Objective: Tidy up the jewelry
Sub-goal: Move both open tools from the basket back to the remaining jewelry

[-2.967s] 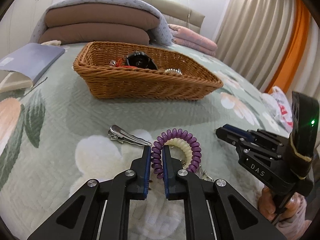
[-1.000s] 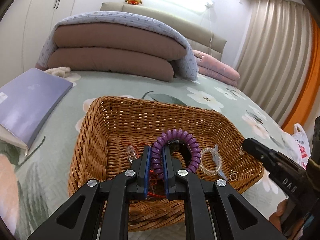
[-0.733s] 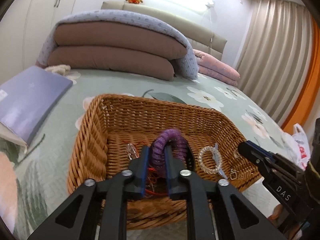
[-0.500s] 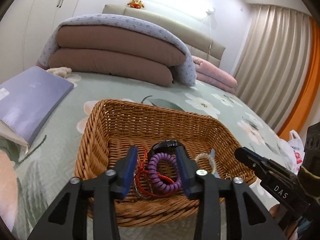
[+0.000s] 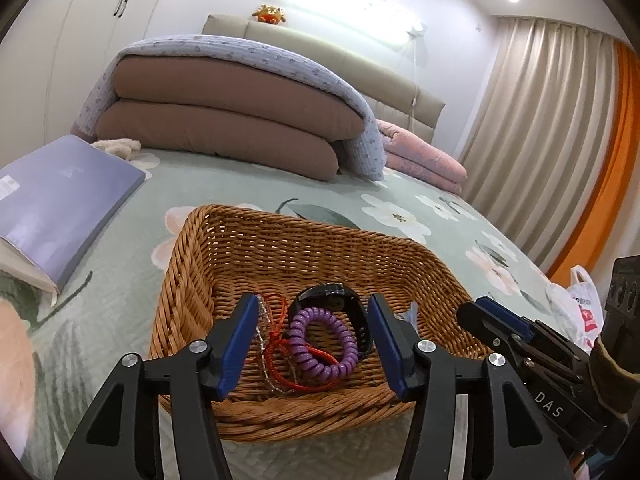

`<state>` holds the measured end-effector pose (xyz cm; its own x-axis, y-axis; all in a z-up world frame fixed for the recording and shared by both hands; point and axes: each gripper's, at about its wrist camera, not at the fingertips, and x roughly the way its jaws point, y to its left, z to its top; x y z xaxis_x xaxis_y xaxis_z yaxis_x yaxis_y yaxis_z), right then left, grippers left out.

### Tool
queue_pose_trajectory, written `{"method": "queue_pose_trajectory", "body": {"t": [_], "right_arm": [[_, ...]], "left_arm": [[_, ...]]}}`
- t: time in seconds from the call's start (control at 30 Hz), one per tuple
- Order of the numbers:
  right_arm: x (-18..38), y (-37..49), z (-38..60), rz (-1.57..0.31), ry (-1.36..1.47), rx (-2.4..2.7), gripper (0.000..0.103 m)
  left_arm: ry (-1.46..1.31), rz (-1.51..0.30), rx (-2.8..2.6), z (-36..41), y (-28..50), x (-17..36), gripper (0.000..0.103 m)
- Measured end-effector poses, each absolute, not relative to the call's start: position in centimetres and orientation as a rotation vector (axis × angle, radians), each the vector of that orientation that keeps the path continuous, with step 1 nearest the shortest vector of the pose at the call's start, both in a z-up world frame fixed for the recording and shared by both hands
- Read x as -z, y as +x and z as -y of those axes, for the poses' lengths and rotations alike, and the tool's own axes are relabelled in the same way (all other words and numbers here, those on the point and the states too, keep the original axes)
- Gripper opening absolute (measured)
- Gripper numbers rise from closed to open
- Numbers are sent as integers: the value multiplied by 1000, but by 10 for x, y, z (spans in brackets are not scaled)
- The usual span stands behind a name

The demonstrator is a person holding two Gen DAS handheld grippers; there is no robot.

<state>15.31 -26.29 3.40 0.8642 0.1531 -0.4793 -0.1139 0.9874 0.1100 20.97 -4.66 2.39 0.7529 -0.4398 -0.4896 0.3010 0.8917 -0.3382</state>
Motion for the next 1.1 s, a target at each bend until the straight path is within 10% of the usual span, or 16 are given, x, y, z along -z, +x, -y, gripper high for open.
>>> {"method": "queue_pose_trajectory", "body": {"t": [1.1], "right_arm": [[-8,11,250,-565,97,-171,37]], "left_arm": [[-186,-820,510,37,95,16,61]]}}
